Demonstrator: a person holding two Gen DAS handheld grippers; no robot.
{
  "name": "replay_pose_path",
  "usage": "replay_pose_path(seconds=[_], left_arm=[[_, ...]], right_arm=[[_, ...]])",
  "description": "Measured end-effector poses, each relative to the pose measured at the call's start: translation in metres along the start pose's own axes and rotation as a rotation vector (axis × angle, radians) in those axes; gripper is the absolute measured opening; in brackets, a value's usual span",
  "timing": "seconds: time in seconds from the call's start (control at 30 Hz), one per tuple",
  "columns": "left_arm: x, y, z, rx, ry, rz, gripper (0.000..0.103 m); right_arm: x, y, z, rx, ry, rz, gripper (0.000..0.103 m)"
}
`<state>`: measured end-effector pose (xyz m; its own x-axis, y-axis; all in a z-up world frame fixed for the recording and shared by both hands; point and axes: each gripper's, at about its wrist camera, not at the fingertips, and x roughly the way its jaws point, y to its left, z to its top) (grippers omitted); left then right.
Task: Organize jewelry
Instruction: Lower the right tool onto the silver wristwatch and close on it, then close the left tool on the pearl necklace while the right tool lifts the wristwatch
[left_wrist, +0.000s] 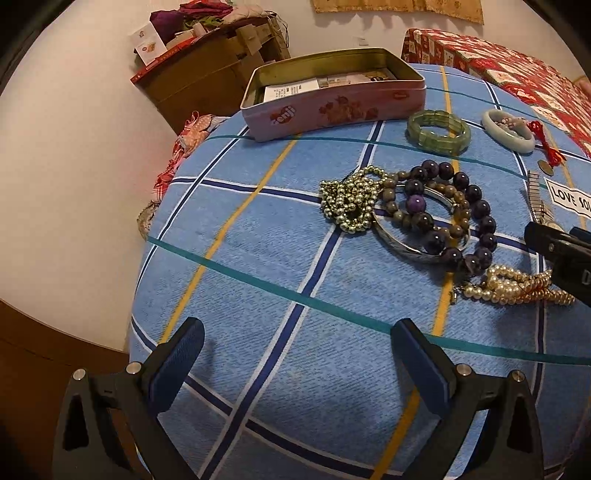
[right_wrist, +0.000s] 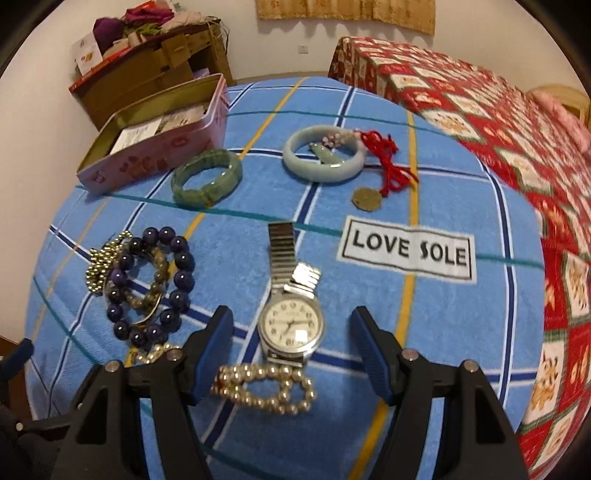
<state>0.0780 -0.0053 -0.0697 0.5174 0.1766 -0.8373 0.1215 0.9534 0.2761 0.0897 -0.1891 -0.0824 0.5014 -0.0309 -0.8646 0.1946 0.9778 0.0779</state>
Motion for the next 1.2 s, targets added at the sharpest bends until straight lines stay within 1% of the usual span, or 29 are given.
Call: replay_pose_path(seconds=[0.1, 0.17, 0.23, 0.3, 0.43, 0.53, 0.67, 0.77, 0.9, 0.97, 1.07, 1.13, 1.2], left_arm=[[0.001, 0.001, 0.000, -0.002, 0.001, -0.002, 0.102], [0.001, 0.001, 0.001, -0.003, 0.002, -0.006, 0.102], [0.002, 0.001, 0.001, -0.004, 0.002, -0.009, 0.102], [0.002, 0.001, 0.001, -0.007, 0.004, -0.011, 0.102], [0.002, 0.002, 0.001, -0.008, 0.006, -0.017, 0.102], [0.000, 0.003, 0.001, -0.010, 0.004, -0.022, 0.102], [-0.004, 0.003, 0.000, -0.017, -0.006, -0.063, 0.102], [-0.010, 0.006, -0.001, -0.028, -0.032, -0.140, 0.102], [-0.010, 0.015, -0.001, -0.092, -0.028, -0.291, 0.102], [-0.010, 0.020, -0.001, -0.118, -0.034, -0.324, 0.102], [-0.014, 0.023, 0.000, -0.130, -0.062, -0.336, 0.102], [-0.020, 0.020, 0.000, -0.112, -0.094, -0.362, 0.102], [-0.028, 0.013, 0.000, -0.081, -0.115, -0.396, 0.102]], right_arm=[[0.002, 0.003, 0.002, -0.025, 0.002, -0.030, 0.070], [0.003, 0.006, 0.001, -0.050, -0.006, -0.056, 0.064], [0.002, 0.007, 0.002, -0.059, -0.012, -0.050, 0.050], [0.001, 0.007, 0.002, -0.065, -0.015, -0.046, 0.039], [0.000, 0.003, 0.002, -0.050, -0.015, -0.026, 0.039], [-0.005, -0.008, 0.003, 0.006, -0.014, 0.030, 0.039], [-0.022, -0.026, 0.004, 0.074, -0.043, 0.099, 0.039], [-0.040, -0.040, 0.000, 0.118, -0.070, 0.142, 0.039], [-0.057, -0.055, -0.009, 0.158, -0.094, 0.186, 0.039], [-0.063, -0.060, -0.012, 0.164, -0.108, 0.195, 0.039], [-0.069, -0.069, -0.017, 0.184, -0.123, 0.231, 0.039], [-0.070, -0.073, -0.019, 0.188, -0.126, 0.239, 0.039], [-0.069, -0.077, -0.020, 0.175, -0.125, 0.216, 0.039]])
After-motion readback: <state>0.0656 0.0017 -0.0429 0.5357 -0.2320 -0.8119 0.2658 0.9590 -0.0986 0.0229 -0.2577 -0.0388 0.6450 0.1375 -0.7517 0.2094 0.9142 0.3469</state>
